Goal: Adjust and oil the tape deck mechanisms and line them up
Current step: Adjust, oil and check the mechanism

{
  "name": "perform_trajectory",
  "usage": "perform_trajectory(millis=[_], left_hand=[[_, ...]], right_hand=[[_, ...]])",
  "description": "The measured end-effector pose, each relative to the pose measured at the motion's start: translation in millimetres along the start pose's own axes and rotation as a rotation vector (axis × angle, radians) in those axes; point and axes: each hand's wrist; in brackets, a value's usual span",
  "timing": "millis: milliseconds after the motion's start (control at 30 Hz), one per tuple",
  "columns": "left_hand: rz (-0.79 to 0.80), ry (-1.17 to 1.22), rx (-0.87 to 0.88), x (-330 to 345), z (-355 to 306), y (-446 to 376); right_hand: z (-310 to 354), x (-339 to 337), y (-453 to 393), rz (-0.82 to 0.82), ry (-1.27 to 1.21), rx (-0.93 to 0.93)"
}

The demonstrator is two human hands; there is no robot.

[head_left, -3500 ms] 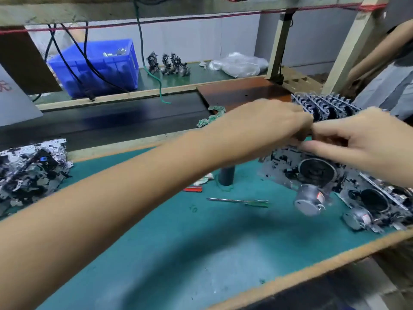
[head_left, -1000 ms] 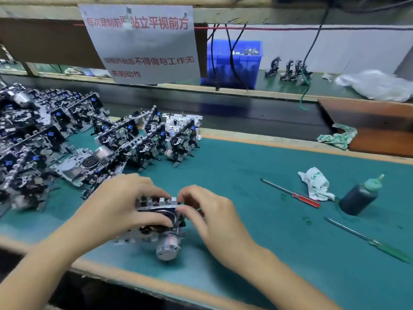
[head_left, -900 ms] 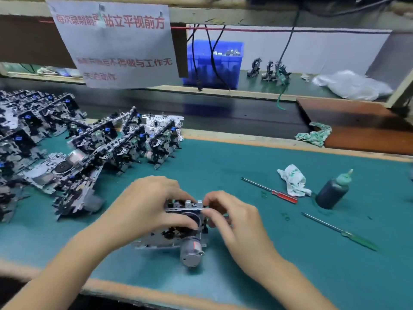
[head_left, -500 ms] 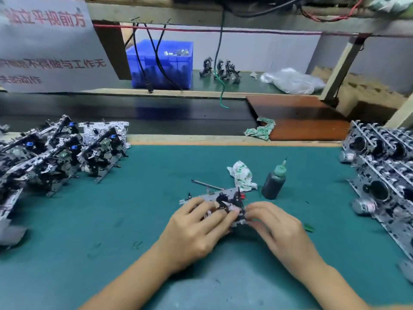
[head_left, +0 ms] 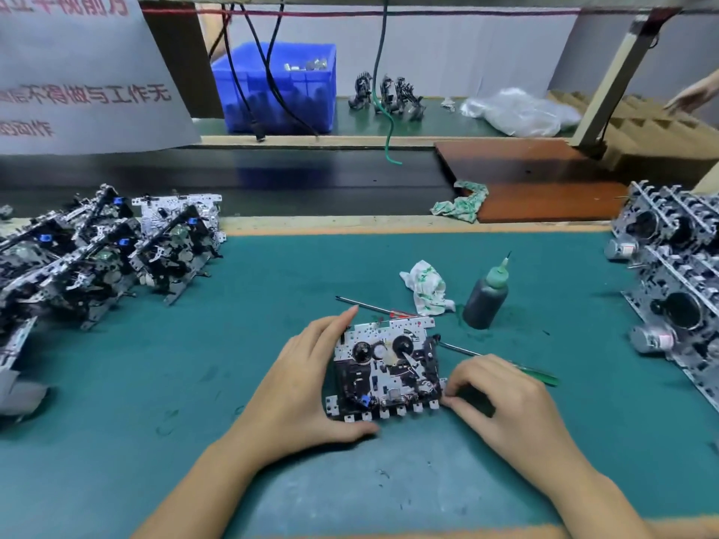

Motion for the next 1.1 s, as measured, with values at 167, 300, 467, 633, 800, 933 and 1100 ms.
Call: perform_trajectory(millis=[167,300,467,633,800,933,1100], left_hand=[[0.000,-0.004,-0.012,-4,-2,0],[-0.030,-0.031,-0.007,-3,-5,-1],[-0.112,-0.085,-0.024,4,-9,-2],[-0.177,-0.145,-0.032,4,-9,-4],[-0.188,-0.152,0.044,2,-7,-4],[-0.148,-0.068,0.102,-1,-3,-5],[-0.160,0.120,0.095,-2,2,0]], right_hand=[[2,0,-1,-0.010,-0.022,0.057],[3,-1,-1,-0.003,-0.041,0.078],[5,-2,-1,0.014,-0.150,0.139],[7,-1,-3,-0.075,-0.168,0.198],[20,-5,-16,-0.019,0.084,-0.039],[48,5,-44,0.163,0.349,-0.161],[67,17,-72,0.339,0.516,-0.175]])
Point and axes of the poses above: each hand's wrist, its own y-axis away from the middle knuckle, its own x-axis out of the palm, z = x × y, and after that the axes turned 3 degrees about y, right-handed
